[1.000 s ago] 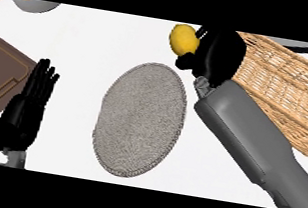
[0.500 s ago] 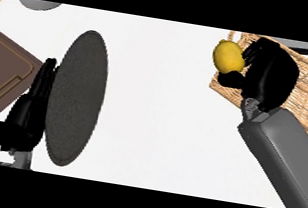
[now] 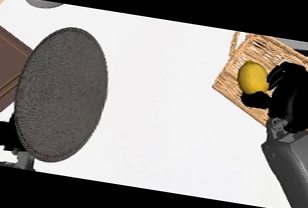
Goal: Pick the lemon from the placemat and place it in the basket
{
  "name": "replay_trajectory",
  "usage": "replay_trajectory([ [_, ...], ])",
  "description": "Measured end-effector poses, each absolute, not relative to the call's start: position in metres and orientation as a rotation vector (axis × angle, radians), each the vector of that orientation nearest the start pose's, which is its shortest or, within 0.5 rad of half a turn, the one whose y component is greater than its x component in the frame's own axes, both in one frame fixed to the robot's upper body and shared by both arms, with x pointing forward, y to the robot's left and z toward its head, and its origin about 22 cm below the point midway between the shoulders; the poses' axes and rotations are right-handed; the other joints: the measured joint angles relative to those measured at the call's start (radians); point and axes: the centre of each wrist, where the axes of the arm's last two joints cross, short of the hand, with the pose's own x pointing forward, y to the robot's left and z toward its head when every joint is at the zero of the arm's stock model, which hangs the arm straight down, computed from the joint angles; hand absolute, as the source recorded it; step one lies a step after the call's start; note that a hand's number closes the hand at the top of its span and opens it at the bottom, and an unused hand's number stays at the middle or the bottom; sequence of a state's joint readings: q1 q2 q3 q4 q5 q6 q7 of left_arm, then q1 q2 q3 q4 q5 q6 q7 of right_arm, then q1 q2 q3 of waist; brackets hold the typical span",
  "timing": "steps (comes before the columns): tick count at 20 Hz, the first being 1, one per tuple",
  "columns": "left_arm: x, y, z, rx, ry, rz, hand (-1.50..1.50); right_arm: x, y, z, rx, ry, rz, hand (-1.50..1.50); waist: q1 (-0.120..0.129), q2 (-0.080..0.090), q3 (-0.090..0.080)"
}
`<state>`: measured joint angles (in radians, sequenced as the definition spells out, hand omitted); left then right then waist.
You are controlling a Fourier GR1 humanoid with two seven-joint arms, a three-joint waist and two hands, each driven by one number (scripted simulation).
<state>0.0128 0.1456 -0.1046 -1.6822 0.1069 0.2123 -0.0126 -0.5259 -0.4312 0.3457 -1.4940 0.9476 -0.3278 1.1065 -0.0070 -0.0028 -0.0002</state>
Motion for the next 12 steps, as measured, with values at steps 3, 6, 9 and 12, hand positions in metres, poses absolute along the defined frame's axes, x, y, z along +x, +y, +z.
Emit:
replay_trajectory([
  [3,0.235,0.237,0.028,0.091,-1.668,0.060,0.00,0.328,-0.209,0.118,-1.351,-1.148,0.281,1.50,0.004,0.001,0.000],
  [6,0.242,0.241,0.034,0.092,-1.671,0.058,0.00,0.325,-0.223,0.106,-1.341,-1.126,0.265,1.50,0.005,0.002,0.000],
  [9,0.238,0.239,0.031,0.097,-1.676,0.055,0.00,0.328,-0.235,0.101,-1.335,-1.102,0.243,1.50,0.008,0.002,0.000],
  [12,0.238,0.237,0.029,0.095,-1.676,0.056,0.00,0.327,-0.238,0.096,-1.319,-1.092,0.220,1.50,0.008,0.001,-0.001],
])
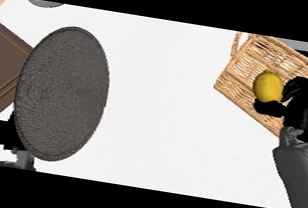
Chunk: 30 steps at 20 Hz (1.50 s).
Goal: Pick the lemon from the placemat and place it in the basket
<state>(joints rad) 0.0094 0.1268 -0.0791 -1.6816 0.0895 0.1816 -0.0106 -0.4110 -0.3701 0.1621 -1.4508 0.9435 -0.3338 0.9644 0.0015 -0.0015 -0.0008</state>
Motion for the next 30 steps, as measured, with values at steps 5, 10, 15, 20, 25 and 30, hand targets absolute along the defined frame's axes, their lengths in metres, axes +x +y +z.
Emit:
replay_trajectory([
  [5,0.243,0.239,0.027,0.095,-1.674,0.061,0.00,0.318,-0.247,0.084,-1.320,-1.063,0.157,1.50,-0.001,-0.001,-0.001],
  [10,0.244,0.234,0.030,0.093,-1.677,0.053,0.00,0.322,-0.264,0.075,-1.286,-1.048,0.143,-1.50,0.001,-0.005,-0.004],
  [15,0.246,0.239,0.034,0.091,-1.669,0.050,0.00,0.321,-0.272,0.070,-1.276,-1.104,0.119,-1.50,0.002,-0.007,-0.006],
  [20,0.239,0.235,0.031,0.091,-1.675,0.051,0.00,0.322,-0.271,0.071,-1.298,-1.204,0.048,-1.50,0.001,-0.005,-0.003],
  [25,0.240,0.238,0.030,0.087,-1.672,0.049,0.00,0.314,-0.278,0.080,-1.398,-1.277,-0.016,-1.50,-0.002,-0.002,-0.001],
  [30,0.239,0.236,0.031,0.093,-1.674,0.051,0.00,0.294,-0.286,0.105,-1.481,-1.268,-0.090,-1.50,-0.005,-0.001,0.000],
])
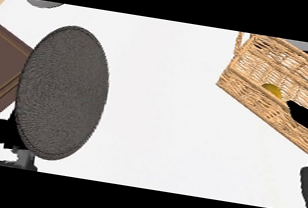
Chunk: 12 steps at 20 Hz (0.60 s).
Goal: Pick the lemon from the placemat and place it in the basket
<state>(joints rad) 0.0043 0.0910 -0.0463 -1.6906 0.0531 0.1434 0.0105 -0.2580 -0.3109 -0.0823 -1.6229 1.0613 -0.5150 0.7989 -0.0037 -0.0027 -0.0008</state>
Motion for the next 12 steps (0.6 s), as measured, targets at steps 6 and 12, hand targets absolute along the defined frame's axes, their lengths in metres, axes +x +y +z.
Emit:
replay_trajectory([
  [6,0.237,0.239,0.031,0.098,-1.673,0.056,0.00,0.256,-0.306,0.133,-1.520,-1.269,-0.244,-1.50,-0.006,-0.001,0.001],
  [12,0.236,0.237,0.022,0.103,-1.670,0.061,0.00,0.203,-0.329,0.149,-1.487,-1.318,-0.332,-1.50,-0.010,-0.001,0.001],
])
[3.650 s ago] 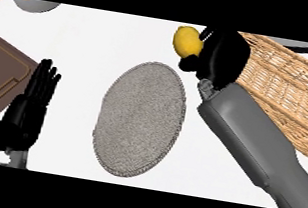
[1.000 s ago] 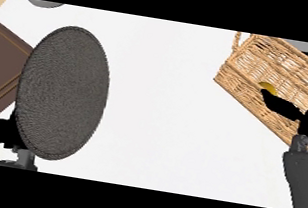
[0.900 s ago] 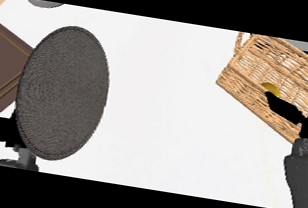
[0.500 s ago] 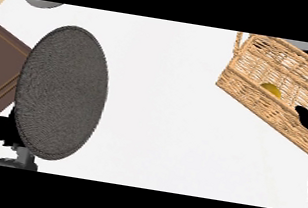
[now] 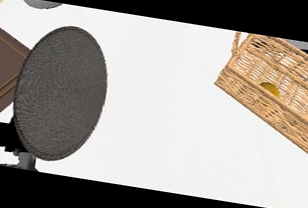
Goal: Pick the lemon from the placemat and place it in the basket
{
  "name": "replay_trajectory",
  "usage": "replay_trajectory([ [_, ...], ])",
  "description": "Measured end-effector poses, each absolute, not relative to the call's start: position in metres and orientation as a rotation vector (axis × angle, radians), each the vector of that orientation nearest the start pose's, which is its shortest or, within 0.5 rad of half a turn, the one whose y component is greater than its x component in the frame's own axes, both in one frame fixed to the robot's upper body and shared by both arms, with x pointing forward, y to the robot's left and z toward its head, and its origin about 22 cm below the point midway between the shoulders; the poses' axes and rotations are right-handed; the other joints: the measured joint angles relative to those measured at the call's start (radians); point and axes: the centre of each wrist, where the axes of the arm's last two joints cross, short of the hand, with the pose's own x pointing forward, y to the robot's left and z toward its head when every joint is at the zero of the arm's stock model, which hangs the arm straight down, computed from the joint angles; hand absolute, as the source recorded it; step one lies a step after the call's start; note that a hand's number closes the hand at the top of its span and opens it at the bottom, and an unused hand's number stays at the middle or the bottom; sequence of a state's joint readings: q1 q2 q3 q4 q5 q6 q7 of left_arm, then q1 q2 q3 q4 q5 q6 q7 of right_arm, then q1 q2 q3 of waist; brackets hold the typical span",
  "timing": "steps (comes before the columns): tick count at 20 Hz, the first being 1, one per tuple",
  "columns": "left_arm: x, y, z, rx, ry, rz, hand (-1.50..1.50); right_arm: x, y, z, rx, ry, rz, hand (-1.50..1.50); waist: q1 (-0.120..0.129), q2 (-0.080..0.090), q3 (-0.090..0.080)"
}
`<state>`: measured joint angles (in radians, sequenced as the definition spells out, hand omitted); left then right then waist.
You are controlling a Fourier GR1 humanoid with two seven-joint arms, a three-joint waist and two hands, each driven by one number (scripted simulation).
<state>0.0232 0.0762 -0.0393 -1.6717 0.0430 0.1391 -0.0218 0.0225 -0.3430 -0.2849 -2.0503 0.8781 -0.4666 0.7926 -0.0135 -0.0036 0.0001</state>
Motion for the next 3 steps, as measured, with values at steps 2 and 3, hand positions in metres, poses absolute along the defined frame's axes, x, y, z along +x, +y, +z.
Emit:
replay_trajectory([
  [2,0.236,0.239,0.030,0.106,-1.677,0.060,0.00,0.188,-0.335,0.158,-1.451,-1.353,-0.342,-1.50,-0.001,-0.001,0.000],
  [3,0.237,0.237,0.033,0.107,-1.675,0.062,0.00,0.178,-0.333,0.161,-1.434,-1.370,-0.343,-1.50,-0.001,-0.001,0.000],
])
